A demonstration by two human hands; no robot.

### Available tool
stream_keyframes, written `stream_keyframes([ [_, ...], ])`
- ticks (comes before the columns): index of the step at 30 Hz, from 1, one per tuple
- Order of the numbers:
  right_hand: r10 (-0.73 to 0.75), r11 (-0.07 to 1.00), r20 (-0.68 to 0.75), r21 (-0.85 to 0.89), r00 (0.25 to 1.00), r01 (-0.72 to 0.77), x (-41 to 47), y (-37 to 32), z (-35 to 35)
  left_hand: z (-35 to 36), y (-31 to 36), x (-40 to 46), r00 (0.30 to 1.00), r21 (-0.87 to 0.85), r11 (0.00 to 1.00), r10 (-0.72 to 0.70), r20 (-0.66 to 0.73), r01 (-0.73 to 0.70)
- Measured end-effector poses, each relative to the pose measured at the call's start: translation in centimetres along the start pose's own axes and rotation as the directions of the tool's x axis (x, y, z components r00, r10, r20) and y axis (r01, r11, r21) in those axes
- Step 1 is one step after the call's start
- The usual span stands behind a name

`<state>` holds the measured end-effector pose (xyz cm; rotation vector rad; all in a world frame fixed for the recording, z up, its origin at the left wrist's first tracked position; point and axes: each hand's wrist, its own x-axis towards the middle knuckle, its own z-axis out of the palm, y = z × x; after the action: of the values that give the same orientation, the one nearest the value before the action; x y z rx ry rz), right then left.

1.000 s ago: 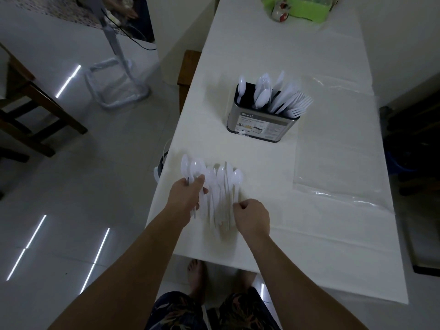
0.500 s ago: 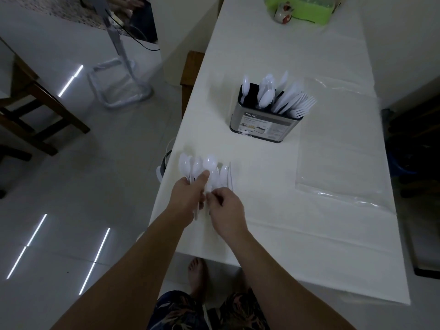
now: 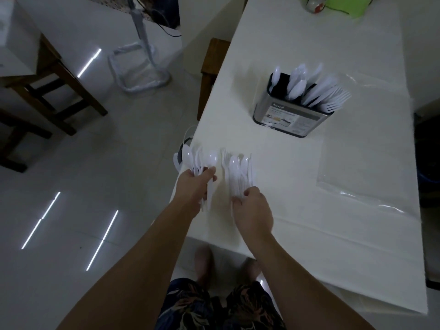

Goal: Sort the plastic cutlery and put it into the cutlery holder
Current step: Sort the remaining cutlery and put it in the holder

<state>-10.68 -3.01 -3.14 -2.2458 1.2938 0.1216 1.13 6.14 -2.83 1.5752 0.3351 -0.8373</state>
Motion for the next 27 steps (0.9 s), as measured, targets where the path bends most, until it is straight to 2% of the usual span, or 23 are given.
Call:
stream_keyframes([
  [9,0.024,0.998,-0.023,-0.057,0.999,-0.026,0.8,0.5,0.2,-0.5,-0.9,0.1,0.999,-0.043,0.998,-0.035,-0.007,0.034],
  [19,0.039,0.996,-0.026,-0.081,0.999,-0.041,0.8,0.5,-0.1,0.4,-1.4,-0.1,0.997,-0.062,0.996,-0.065,0.045,0.067],
  [24,0.050,0.997,-0.037,0.055,0.998,-0.047,0.4,0.4,-0.6,1.3,-1.6,-0.3,0.998,0.013,0.999,-0.039,0.044,0.038],
  [27,-0.052,0.980,-0.022,0.189,0.998,0.055,-0.3,-0.2,-0.8,2.0,-1.4,-0.4,0.999,0.056,0.998,-0.016,0.034,0.014],
])
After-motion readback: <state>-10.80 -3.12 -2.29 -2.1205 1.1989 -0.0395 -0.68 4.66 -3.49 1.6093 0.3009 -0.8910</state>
